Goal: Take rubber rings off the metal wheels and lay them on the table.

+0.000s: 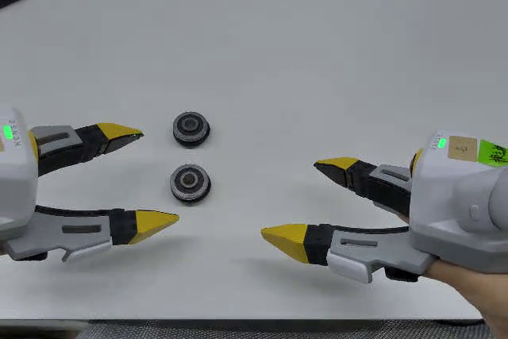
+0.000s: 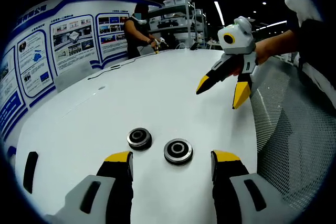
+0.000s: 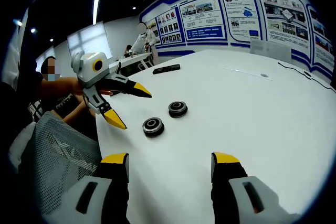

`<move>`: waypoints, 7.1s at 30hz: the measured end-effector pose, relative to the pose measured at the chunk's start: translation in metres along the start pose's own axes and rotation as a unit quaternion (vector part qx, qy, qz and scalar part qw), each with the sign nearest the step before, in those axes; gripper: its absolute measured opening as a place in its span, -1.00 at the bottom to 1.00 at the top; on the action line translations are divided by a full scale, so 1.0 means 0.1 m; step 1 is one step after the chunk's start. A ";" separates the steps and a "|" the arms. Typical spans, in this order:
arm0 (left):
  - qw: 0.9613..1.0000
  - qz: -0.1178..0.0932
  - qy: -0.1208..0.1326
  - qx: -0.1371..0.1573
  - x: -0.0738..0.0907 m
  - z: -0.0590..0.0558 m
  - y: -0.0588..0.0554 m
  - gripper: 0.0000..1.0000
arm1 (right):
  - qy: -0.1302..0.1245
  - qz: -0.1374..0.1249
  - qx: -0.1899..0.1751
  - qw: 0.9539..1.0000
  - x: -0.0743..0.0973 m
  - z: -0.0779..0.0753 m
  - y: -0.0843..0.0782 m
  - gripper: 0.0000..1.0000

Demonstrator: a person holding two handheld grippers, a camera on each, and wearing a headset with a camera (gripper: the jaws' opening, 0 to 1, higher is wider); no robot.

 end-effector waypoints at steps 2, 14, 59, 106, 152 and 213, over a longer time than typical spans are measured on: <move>1.000 0.001 -0.004 -0.002 -0.01 -0.01 0.01 0.23 | 0.004 0.000 -0.004 1.000 -0.01 0.01 0.00 0.27; 1.000 0.011 -0.017 -0.017 -0.11 0.03 0.06 -0.13 | 0.020 -0.005 -0.020 1.000 -0.08 0.05 0.00 0.18; 0.996 0.054 -0.060 -0.031 -0.31 -0.08 -0.01 -0.71 | 0.033 -0.023 -0.057 0.998 -0.10 0.06 0.02 0.07; 0.990 0.084 -0.084 -0.080 -0.33 -0.08 0.00 -0.75 | 0.100 -0.060 -0.353 0.928 -0.77 0.29 0.34 -0.06; 0.990 0.081 -0.084 -0.077 -0.33 -0.08 0.00 -0.75 | 0.117 -0.036 -0.383 0.915 -0.82 0.39 0.29 -0.21; 0.991 0.079 -0.084 -0.072 -0.33 -0.08 0.00 -0.75 | 0.132 -0.042 -0.394 0.909 -0.77 0.46 0.33 -0.14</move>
Point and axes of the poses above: the centre of the closed fingertips' face, and the gripper's own axes: x roughly backward along the fingers, z roughly to its left, y roughly out of its top, the point moved 2 cm from there along x, roughly backward along the fingers, and after that the axes turned 8 degrees about z, right-handed, at the moved point
